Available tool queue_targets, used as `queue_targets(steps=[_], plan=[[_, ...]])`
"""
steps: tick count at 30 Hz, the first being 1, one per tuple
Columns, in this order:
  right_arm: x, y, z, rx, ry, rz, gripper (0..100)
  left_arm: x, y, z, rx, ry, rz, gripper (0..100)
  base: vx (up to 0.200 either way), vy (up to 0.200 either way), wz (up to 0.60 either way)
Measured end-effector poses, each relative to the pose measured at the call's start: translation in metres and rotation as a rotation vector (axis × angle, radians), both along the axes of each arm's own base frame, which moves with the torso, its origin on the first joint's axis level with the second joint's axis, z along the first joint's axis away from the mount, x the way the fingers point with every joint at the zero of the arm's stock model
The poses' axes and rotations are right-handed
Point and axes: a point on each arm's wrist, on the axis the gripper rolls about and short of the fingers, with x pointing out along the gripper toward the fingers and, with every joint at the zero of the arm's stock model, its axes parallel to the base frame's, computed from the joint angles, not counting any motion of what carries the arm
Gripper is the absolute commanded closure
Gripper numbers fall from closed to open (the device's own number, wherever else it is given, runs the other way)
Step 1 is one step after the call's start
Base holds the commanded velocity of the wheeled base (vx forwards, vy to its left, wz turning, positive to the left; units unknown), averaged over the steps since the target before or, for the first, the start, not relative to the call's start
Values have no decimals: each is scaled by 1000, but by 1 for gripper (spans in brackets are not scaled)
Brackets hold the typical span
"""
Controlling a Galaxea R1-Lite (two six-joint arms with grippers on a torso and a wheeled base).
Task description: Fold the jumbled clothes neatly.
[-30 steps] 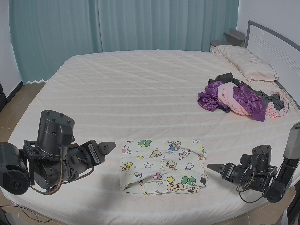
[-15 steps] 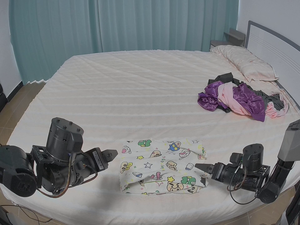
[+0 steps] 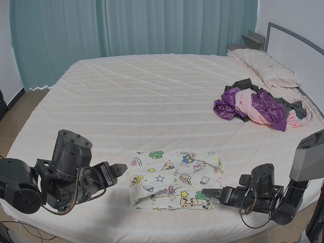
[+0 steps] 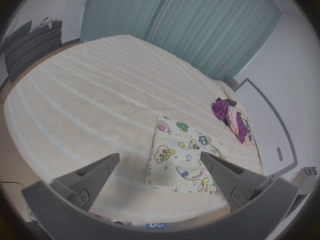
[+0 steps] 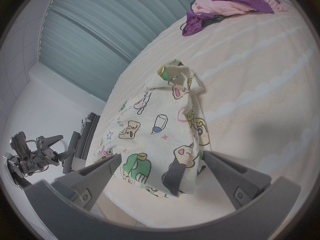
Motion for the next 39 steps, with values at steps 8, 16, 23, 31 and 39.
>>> queue_targets(steps=[8,16,23,31,39], plan=[[-1,-1,-3,-14,8,-9,100,0,0,-5,11,17,-1,0,0,0,0],[-7,-7,-2,-26,19,-11,100,-1,0,-7,15,20,-1,0,0,0,0],[-14,-16,9,-23,-11,-22,100,-1,0,-7,28,14,14,0,0,0,0],[-22,-25,16,-30,-18,-30,100,-1,0,-7,31,12,17,0,0,0,0],[-28,-29,13,-56,-2,-20,0,-1,0,-7,31,12,17,0,0,0,0]])
